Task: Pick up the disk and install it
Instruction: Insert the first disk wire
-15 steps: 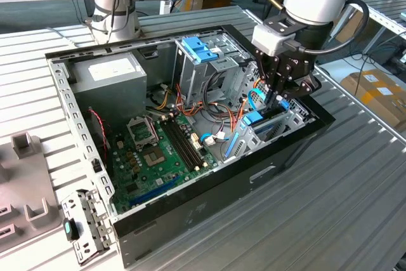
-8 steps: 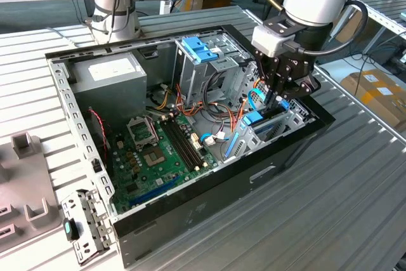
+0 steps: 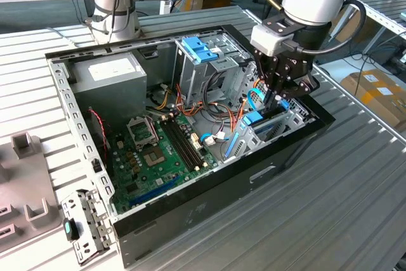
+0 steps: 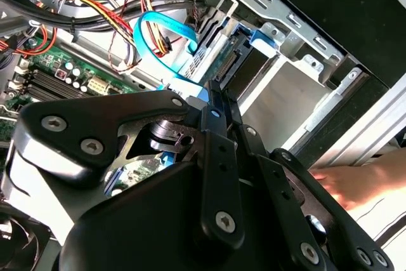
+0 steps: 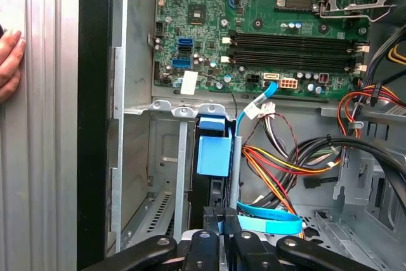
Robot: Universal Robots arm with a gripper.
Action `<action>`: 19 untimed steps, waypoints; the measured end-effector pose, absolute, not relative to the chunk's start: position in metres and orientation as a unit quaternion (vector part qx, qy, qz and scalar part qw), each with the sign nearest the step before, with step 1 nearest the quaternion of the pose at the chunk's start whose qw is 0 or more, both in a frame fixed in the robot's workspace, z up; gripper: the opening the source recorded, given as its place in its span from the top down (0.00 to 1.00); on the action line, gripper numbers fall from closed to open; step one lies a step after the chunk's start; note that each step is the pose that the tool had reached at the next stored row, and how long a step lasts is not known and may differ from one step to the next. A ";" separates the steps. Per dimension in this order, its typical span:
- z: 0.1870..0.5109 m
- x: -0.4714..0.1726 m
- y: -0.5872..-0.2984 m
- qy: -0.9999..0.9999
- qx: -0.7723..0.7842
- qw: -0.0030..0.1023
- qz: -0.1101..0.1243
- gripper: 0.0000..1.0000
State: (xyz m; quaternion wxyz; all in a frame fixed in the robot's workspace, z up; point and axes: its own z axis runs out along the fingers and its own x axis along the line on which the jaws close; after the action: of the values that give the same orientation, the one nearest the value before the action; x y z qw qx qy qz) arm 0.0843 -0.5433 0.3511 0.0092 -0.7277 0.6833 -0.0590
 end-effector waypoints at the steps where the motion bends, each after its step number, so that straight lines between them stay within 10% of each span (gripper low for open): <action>1: 0.351 0.084 -0.543 0.683 -0.728 0.009 -0.059 0.84; 19: 0.350 0.084 -0.544 0.684 -0.727 0.009 -0.059 0.84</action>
State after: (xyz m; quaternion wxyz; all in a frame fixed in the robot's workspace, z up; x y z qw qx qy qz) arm 0.0844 -0.5444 0.3502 0.0090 -0.7268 0.6843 -0.0592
